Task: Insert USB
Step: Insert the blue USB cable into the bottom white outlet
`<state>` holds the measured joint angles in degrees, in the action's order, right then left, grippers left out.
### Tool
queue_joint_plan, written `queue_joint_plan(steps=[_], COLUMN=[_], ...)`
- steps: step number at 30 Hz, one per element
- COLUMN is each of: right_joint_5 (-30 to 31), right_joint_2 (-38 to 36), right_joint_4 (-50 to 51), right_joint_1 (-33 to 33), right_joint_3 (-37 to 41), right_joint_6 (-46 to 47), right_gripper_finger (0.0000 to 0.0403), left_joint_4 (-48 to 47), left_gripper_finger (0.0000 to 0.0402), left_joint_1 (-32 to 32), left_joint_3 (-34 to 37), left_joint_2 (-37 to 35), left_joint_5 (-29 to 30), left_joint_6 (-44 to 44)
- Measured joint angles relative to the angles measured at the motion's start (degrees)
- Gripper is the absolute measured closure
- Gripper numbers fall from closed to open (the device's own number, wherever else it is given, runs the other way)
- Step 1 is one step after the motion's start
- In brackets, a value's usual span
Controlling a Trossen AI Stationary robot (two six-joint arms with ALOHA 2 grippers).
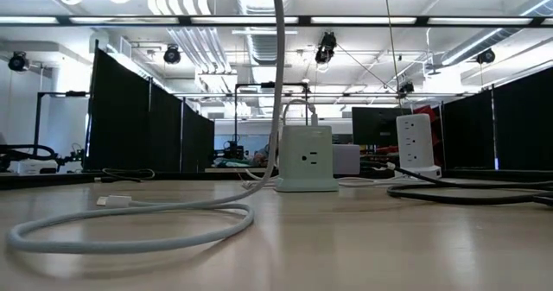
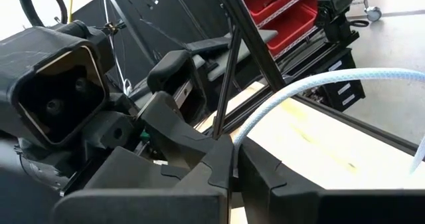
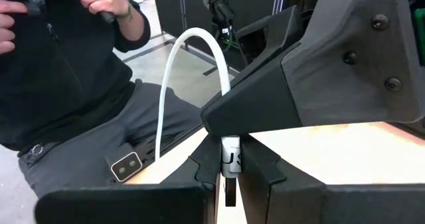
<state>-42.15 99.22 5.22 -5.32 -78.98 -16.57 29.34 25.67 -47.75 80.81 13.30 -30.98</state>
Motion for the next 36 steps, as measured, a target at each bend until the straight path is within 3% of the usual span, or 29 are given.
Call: queue_joint_plan(steps=[10, 21, 24, 28, 31, 36], right_joint_5=[4.8, 7.4, 7.4, 10.6, 15.5, 18.1], right_joint_2=[-1.6, -1.0, -0.7, -0.8, -0.8, -0.8], right_joint_4=[-0.2, 12.6, 15.2, 15.9, 15.9, 15.7], right_joint_1=[-0.3, -1.5, -2.3, -3.3, -3.9, -3.8], right_joint_3=[-0.4, 1.1, 2.3, 4.4, 5.6, 6.2], right_joint_6=[0.1, 5.1, 7.4, 9.4, 10.2, 11.0], right_gripper_finger=[0.0377, 0.0231, 0.021, 0.0201, 0.0205, 0.0216], left_joint_4=[-8.9, -20.4, -30.1, -45.6, -50.5, -49.9], left_gripper_finger=[0.0401, 0.0401, 0.0401, 0.0402, 0.0402, 0.0402], left_joint_1=[0.0, 2.3, 3.4, 6.1, 10.0, 16.0], left_joint_3=[0.1, 0.0, -0.1, 0.2, 0.0, -1.5], left_joint_2=[-8.4, -14.4, -14.8, -12.5, -9.6, -3.6], left_joint_5=[2.5, 2.1, 1.2, 1.0, -0.5, -5.4], left_joint_6=[6.2, 19.6, 30.6, 53.9, 68.0, 82.7])
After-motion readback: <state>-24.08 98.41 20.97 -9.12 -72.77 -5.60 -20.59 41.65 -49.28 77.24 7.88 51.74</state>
